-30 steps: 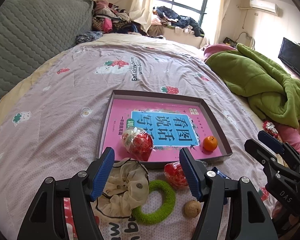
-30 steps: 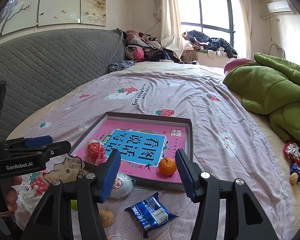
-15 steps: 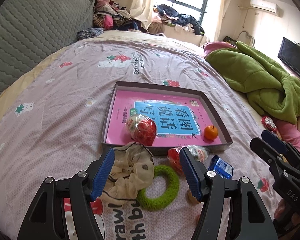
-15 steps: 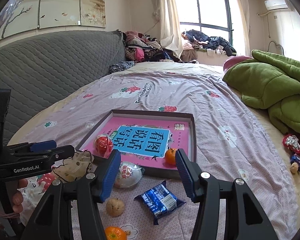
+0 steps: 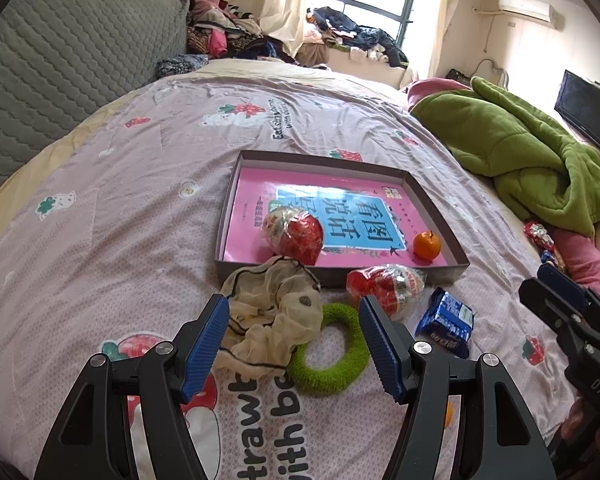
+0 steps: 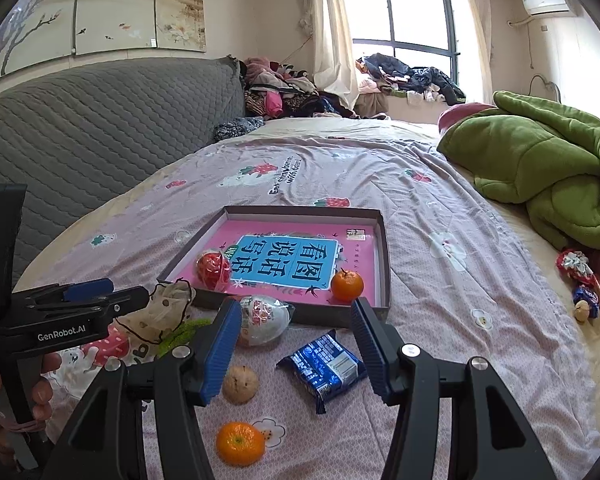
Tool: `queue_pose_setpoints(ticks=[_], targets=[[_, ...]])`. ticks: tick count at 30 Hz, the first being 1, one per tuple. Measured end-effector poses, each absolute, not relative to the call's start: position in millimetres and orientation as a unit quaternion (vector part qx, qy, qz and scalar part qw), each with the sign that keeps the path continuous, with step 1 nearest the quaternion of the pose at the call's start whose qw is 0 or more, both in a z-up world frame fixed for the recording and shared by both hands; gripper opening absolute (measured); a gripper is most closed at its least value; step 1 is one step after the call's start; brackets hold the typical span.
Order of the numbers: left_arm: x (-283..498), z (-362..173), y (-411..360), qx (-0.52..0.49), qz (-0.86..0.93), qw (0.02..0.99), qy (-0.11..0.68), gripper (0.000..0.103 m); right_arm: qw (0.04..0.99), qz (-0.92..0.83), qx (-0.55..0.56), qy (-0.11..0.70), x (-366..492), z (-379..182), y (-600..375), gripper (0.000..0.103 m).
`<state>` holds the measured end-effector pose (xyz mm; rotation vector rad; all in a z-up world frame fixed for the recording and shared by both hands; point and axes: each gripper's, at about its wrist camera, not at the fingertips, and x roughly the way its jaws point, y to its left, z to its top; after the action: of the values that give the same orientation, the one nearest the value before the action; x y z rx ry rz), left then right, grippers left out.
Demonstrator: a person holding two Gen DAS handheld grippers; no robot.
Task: Organize objects
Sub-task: 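Withdraw both open grippers back from the pink box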
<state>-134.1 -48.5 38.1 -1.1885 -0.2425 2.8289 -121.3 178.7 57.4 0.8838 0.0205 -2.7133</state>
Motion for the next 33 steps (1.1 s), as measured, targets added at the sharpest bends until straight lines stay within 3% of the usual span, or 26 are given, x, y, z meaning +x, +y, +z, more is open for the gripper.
queue_pose_setpoints(ticks=[33], targets=[[-102,29,-68,-0.378,0.921,0.037,-0.085,0.069,0.14,-0.931,0.337,0.029,-86,35,166,0.056]])
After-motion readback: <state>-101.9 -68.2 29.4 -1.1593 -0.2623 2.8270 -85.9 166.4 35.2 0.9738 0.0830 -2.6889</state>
